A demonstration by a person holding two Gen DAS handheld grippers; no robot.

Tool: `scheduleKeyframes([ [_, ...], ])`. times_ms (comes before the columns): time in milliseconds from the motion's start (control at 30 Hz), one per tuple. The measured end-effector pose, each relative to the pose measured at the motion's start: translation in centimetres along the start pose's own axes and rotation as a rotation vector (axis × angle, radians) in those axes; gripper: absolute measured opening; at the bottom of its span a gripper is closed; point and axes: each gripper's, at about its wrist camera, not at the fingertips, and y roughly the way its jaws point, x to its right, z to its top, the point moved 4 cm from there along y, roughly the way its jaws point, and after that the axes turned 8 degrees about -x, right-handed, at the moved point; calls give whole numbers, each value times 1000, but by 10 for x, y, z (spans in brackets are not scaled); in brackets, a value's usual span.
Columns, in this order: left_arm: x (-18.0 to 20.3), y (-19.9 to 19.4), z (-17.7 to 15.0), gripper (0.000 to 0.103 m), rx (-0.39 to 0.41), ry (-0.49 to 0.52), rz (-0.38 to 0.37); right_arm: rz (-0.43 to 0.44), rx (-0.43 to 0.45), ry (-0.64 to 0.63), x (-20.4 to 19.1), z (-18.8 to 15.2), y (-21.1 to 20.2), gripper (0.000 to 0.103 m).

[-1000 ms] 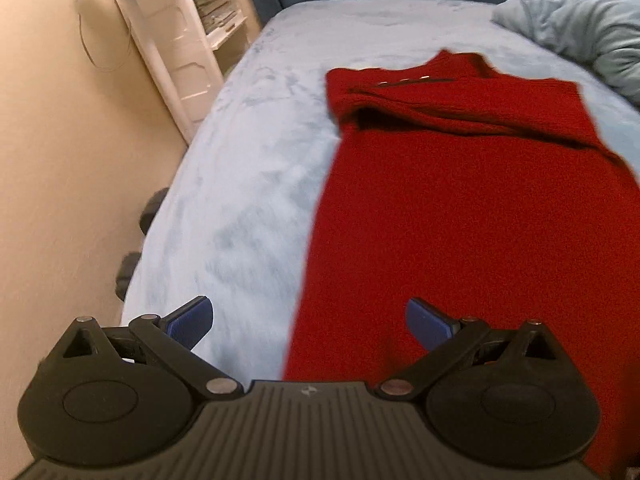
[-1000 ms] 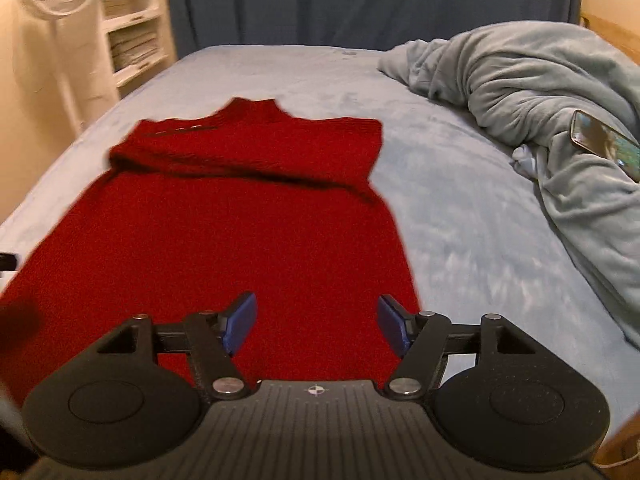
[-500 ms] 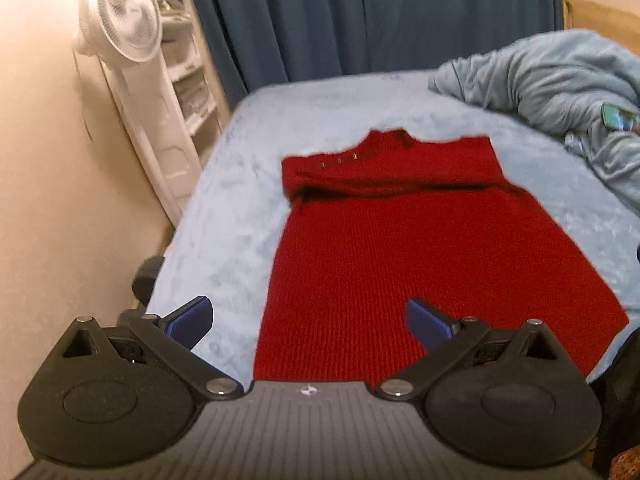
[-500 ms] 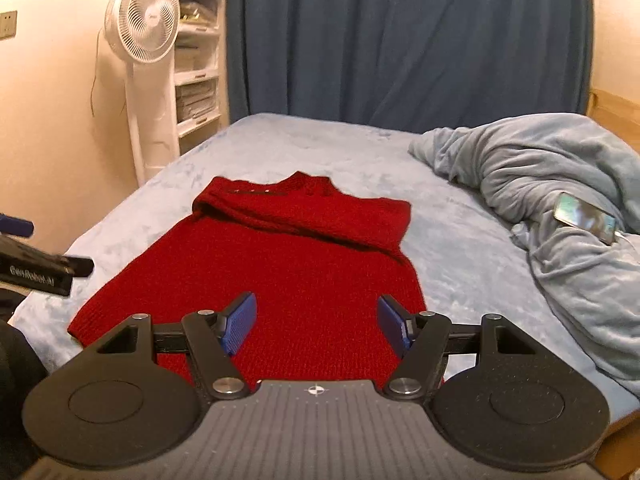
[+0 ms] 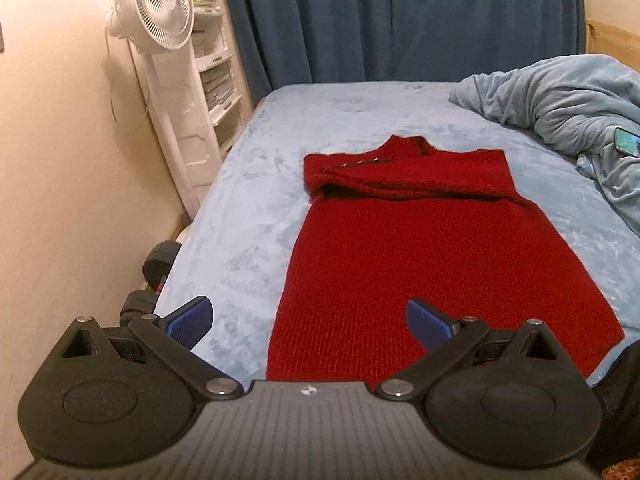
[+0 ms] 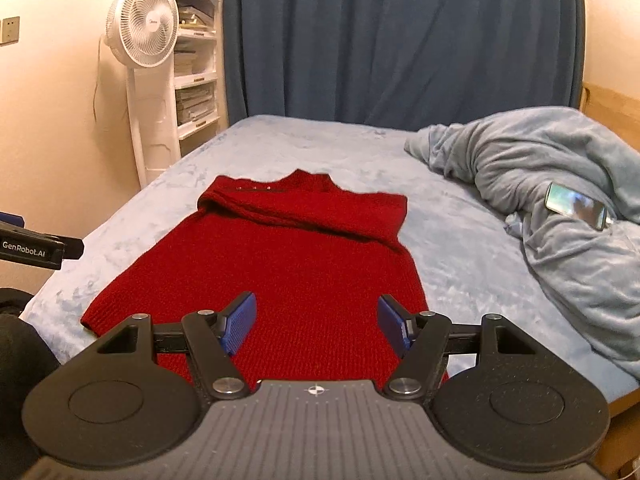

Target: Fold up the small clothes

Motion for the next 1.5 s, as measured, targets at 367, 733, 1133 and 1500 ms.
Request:
scheduleKeyframes([
  [367,-20,80,-3,103,-128,-7,30,-83,-82,-17,25,4,52,69],
  [733,-27,190,-9,103,-277,47,-34,-134,-343,85,106,-11,167,71],
  [1133,-35,236,-19,103,-407,41,-154,-97,-567,296,161,-43,238,75],
  [1500,-34,232,-22,103,-452,17,-250,89,-634,314,158,-48,242,81],
])
